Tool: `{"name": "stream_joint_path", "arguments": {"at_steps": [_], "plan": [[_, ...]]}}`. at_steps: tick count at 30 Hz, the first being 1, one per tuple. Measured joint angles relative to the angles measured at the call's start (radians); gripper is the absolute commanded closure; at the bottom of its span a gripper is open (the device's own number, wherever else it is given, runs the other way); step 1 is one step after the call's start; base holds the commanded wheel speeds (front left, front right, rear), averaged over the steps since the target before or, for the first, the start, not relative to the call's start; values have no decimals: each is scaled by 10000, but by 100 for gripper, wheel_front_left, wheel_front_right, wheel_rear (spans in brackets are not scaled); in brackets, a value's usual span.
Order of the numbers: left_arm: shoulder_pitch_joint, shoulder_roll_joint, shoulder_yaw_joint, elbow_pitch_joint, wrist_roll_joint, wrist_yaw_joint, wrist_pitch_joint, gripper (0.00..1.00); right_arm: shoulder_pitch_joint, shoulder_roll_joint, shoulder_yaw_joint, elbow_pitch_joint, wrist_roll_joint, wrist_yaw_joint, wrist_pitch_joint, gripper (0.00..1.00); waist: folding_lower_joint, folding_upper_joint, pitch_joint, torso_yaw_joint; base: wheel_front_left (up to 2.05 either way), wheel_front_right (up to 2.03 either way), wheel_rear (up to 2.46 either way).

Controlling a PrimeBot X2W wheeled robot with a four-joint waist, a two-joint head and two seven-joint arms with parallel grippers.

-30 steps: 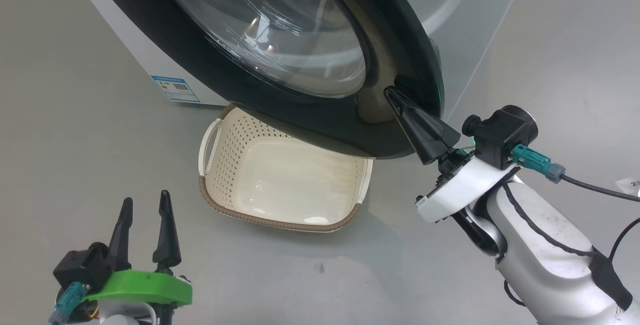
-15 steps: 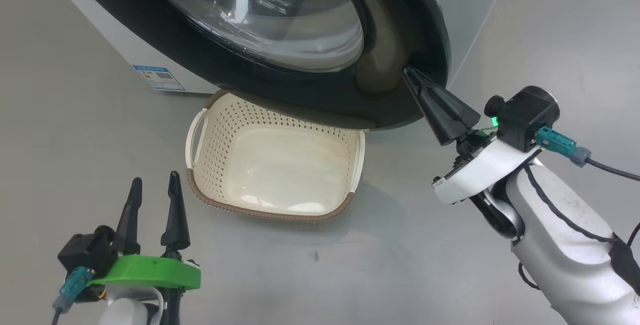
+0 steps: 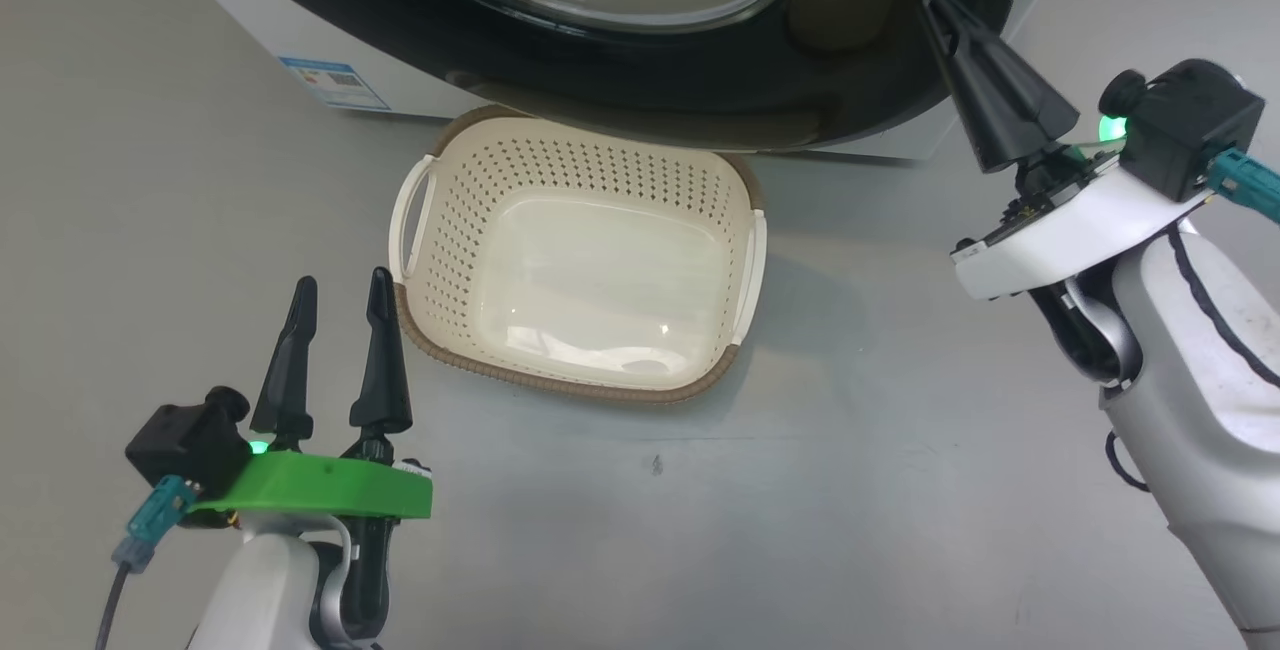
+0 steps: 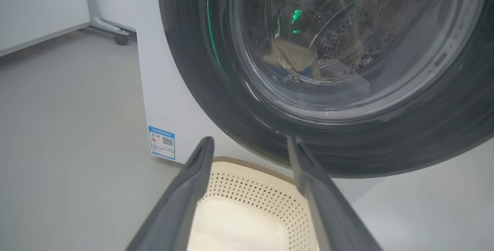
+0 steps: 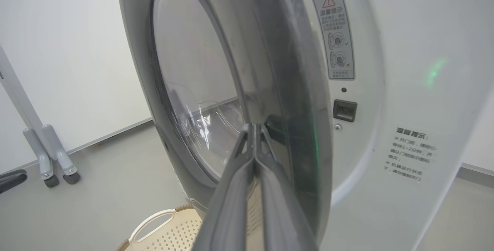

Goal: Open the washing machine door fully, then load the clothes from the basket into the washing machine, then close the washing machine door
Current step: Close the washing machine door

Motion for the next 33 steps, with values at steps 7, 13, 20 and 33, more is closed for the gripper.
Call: {"name": "stream_joint_path", "arguments": {"at_steps": [7,13,20,33], "plan": [[-348,-13,-336,-341,-426,173,0,0,-575,-401,-23,-4,-17,0,0,100,0,-1,465,394,0,0,0],[-429,-17,-543,-579,-591,326,-2,0,-1148,-644,-52,-33,-44,0,0,100,1,0,846,692,0,0,0],[-495,-19,-846,-828,-811,437,-2,0,-1706,-1022,-219,-27,-104,2,0,100,-1,0,1162,963,0,0,0],[-681,-25,-1360,-1114,-863,568,-42,0,-2368,-1348,-541,474,-217,182,-17,100,-1,0,1401,1264,0,0,0]]}}
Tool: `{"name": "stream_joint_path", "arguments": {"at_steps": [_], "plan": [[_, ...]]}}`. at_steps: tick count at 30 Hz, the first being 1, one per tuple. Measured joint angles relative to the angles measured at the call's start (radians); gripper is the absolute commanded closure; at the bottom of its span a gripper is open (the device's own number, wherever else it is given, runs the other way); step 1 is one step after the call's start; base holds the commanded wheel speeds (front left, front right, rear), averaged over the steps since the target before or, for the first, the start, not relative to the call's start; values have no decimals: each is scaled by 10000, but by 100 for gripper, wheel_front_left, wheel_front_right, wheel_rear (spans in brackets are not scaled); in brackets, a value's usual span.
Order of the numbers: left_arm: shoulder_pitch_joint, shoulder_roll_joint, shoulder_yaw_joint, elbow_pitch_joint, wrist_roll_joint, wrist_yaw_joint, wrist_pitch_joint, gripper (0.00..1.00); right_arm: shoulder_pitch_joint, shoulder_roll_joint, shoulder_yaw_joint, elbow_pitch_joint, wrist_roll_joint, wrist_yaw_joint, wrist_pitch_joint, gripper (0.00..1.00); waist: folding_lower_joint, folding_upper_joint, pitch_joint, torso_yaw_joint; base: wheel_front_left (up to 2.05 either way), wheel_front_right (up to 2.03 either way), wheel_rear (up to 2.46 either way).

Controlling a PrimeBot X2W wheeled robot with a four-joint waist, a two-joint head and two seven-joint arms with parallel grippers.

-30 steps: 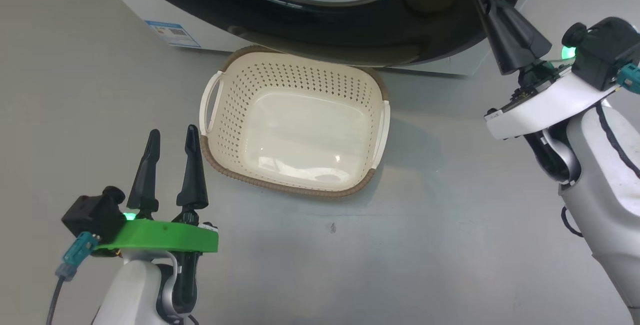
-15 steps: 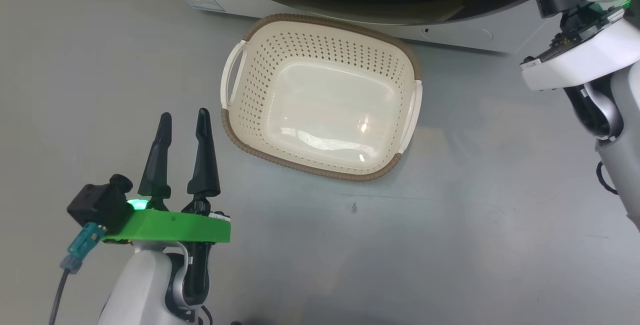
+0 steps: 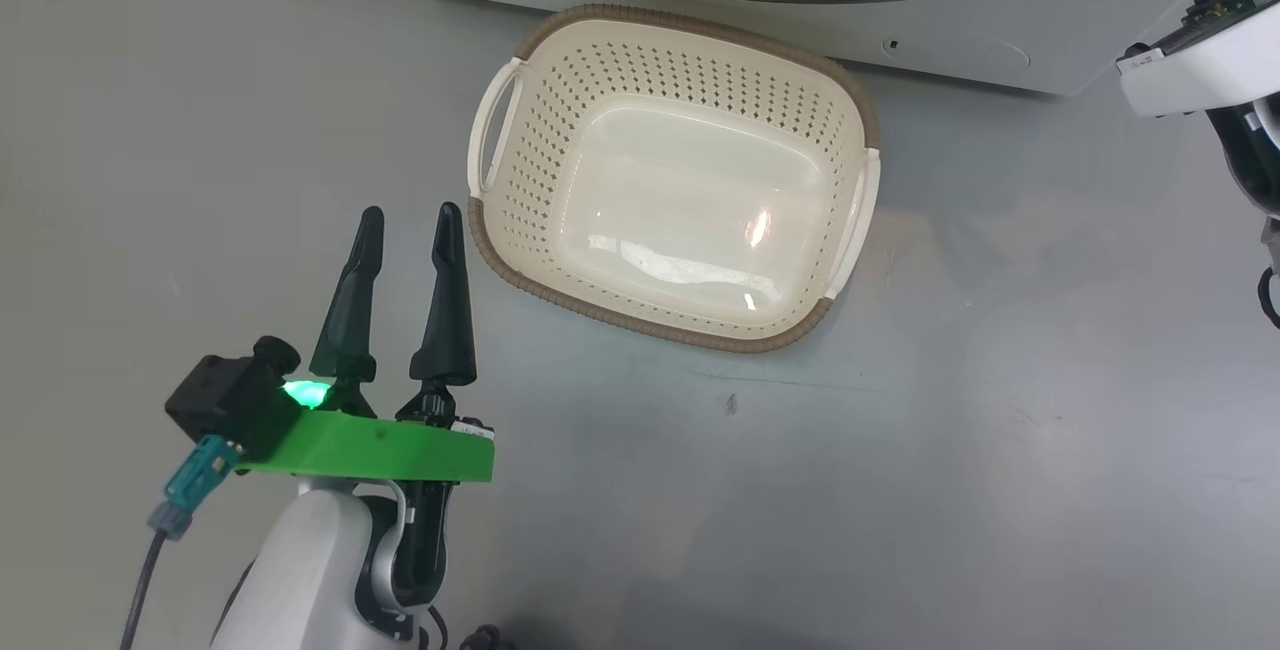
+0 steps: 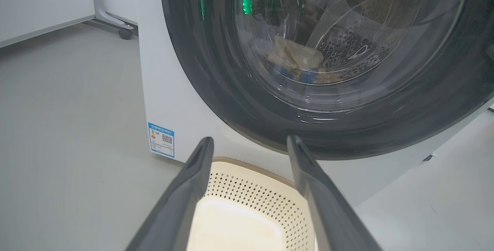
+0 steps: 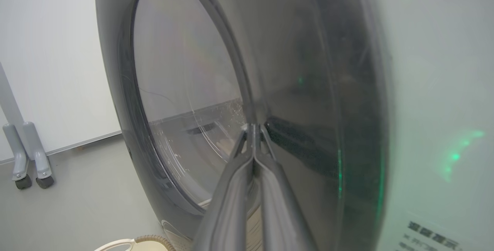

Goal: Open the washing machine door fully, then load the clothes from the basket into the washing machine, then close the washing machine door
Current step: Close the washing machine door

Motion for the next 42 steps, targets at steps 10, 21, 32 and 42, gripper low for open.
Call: {"name": "stream_joint_path", "arguments": {"at_steps": [10,21,32,42], "plan": [[-11,0,117,313,393,107,-2,0,10,322,-92,349,-36,29,15,100,0,0,-268,-227,0,0,0],[2,0,585,878,988,96,-2,0,802,886,-541,107,-23,-186,15,45,0,0,-929,-843,0,0,0],[519,4,1216,1496,1273,-75,0,0,2413,1542,-721,-186,-63,-186,15,0,0,0,-1992,-1641,0,0,0],[1405,46,1829,2004,1716,-240,0,0,4441,2050,-846,-236,-159,-186,15,0,0,0,-3209,-2391,0,0,0]]}}
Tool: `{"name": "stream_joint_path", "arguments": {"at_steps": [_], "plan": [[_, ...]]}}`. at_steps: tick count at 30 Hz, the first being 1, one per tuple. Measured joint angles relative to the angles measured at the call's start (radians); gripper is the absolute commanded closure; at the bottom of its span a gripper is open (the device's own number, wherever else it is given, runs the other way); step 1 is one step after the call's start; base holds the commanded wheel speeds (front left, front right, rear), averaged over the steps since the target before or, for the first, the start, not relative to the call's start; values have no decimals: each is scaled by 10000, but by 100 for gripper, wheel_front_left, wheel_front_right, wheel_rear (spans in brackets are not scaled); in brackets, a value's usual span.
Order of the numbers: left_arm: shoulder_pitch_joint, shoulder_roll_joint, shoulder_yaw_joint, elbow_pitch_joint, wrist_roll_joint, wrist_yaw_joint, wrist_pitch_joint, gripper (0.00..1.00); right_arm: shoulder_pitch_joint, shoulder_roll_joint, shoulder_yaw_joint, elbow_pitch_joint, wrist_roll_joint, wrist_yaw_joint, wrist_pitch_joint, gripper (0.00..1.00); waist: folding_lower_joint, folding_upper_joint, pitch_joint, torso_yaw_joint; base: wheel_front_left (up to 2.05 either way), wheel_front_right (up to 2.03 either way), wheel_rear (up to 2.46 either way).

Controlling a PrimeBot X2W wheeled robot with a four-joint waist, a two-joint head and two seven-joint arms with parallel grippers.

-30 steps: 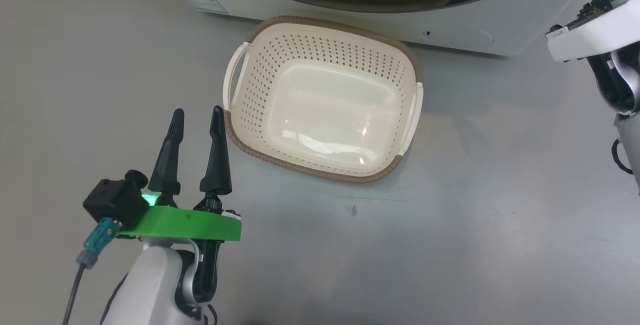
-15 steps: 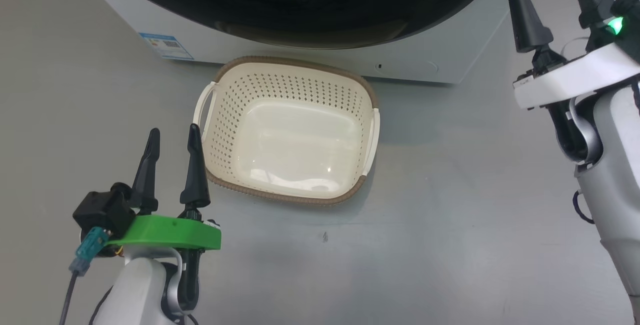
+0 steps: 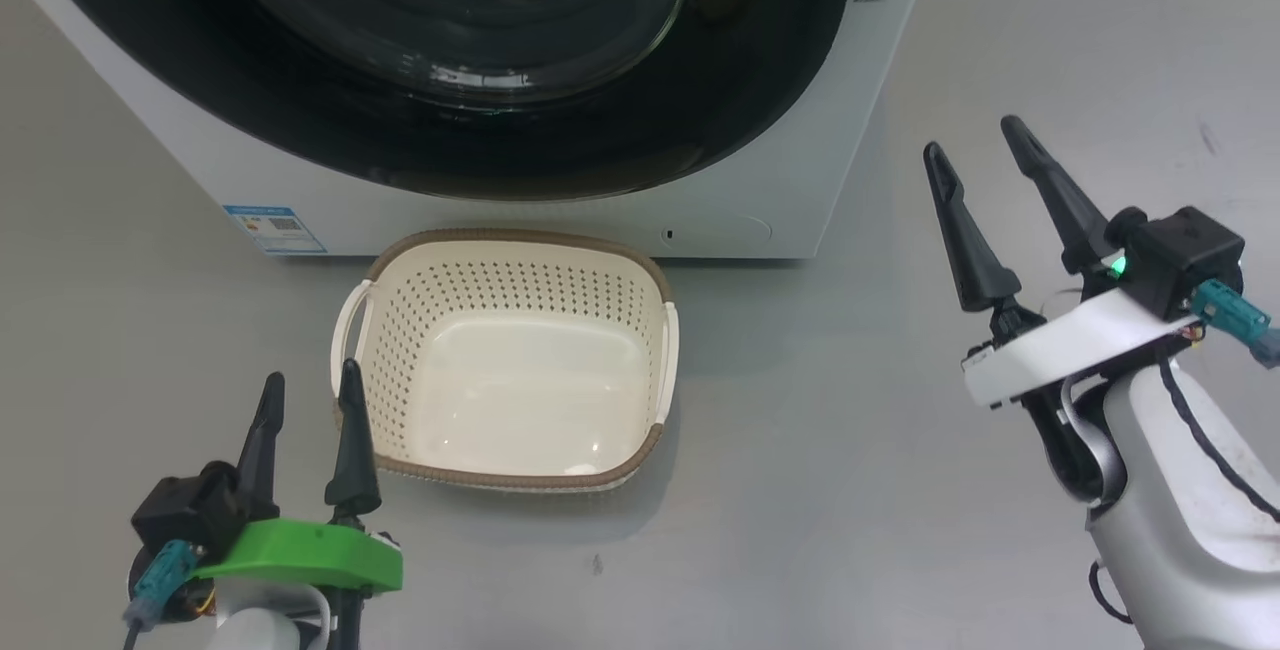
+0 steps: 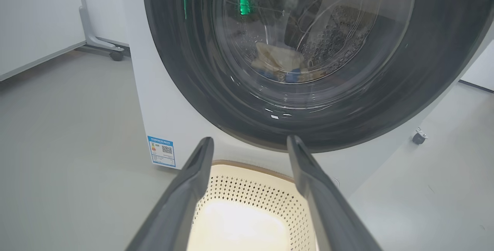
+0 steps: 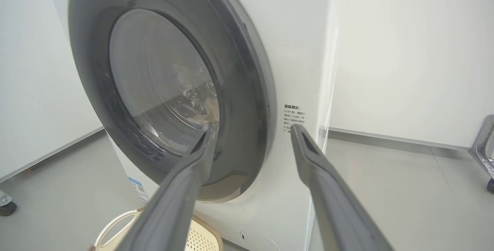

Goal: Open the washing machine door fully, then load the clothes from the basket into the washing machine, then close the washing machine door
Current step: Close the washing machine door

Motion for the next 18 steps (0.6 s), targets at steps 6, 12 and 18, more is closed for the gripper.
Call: {"name": "stream_joint_path", "arguments": {"at_steps": [6,12,18], "plan": [[457,94,324,130,159,0,0,0,1179,148,-449,0,-40,0,2,0,0,0,-705,-492,0,0,0],[879,88,464,169,362,-81,0,0,2245,163,-836,-13,-378,0,2,0,0,0,-1369,-1037,0,0,0],[1220,79,635,188,426,-169,0,0,3176,303,-1323,-19,-508,0,2,0,0,0,-1887,-1301,0,0,0]]}}
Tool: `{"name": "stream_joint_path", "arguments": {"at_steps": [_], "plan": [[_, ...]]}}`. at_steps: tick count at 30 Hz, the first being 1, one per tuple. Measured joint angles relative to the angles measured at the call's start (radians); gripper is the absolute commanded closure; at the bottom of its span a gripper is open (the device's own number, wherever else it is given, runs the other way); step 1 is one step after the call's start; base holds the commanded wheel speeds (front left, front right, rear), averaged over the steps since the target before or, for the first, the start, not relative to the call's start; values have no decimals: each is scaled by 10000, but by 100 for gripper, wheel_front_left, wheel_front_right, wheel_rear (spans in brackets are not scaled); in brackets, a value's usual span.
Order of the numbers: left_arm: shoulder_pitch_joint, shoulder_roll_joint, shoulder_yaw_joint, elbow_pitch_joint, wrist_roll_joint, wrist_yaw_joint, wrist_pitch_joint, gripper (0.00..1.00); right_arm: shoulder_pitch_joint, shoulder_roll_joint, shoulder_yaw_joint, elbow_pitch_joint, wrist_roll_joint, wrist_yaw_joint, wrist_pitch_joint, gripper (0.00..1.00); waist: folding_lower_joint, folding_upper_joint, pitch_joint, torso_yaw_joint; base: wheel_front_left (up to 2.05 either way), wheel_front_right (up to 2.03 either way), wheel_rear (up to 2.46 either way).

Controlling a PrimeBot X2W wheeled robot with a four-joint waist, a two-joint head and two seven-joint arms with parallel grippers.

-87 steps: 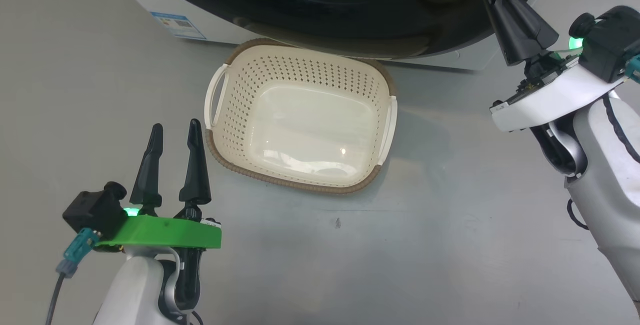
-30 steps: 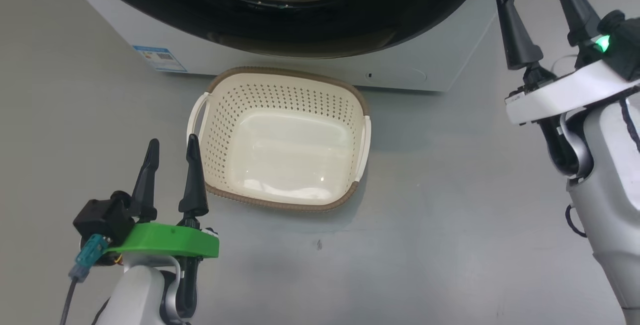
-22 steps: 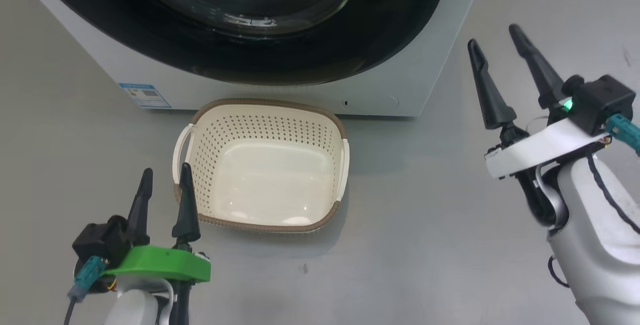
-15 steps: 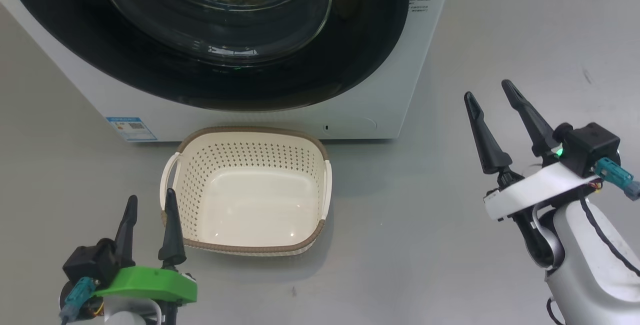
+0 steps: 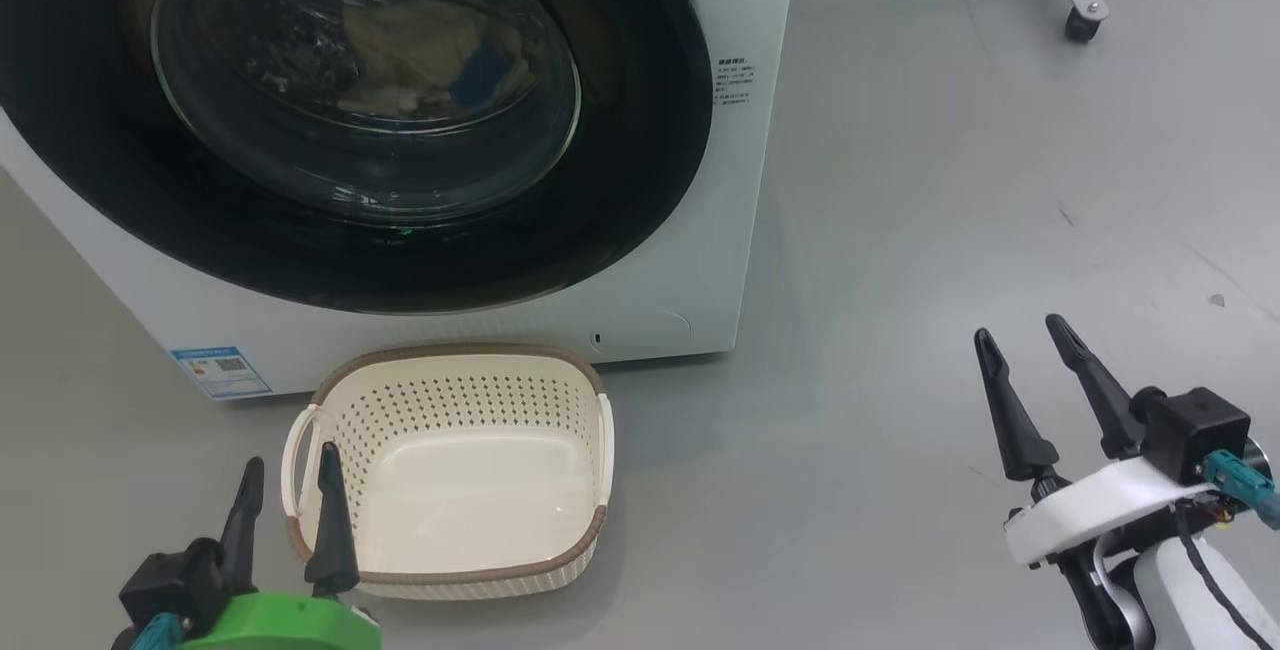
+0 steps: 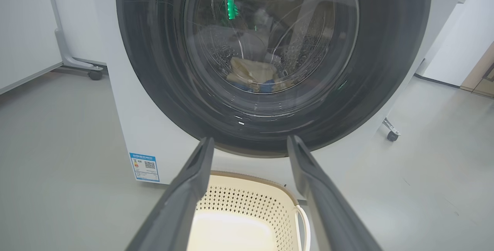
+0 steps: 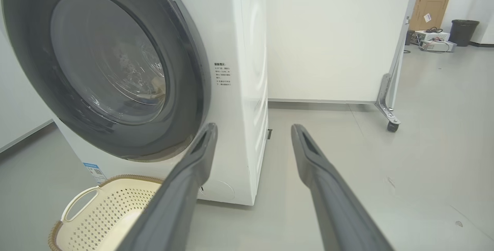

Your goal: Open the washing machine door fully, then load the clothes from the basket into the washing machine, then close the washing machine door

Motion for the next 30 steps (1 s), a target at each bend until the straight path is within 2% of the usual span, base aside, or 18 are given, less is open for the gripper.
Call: {"name": "stream_joint_path", "arguments": {"at_steps": [10,30], "plan": [[424,-8,295,-38,15,-17,0,0,802,15,-445,-209,-349,0,0,0,0,0,-600,-60,0,0,0],[664,-25,708,-230,138,-92,0,0,1044,153,-445,-489,-502,0,0,0,0,0,-609,208,0,0,0]]}}
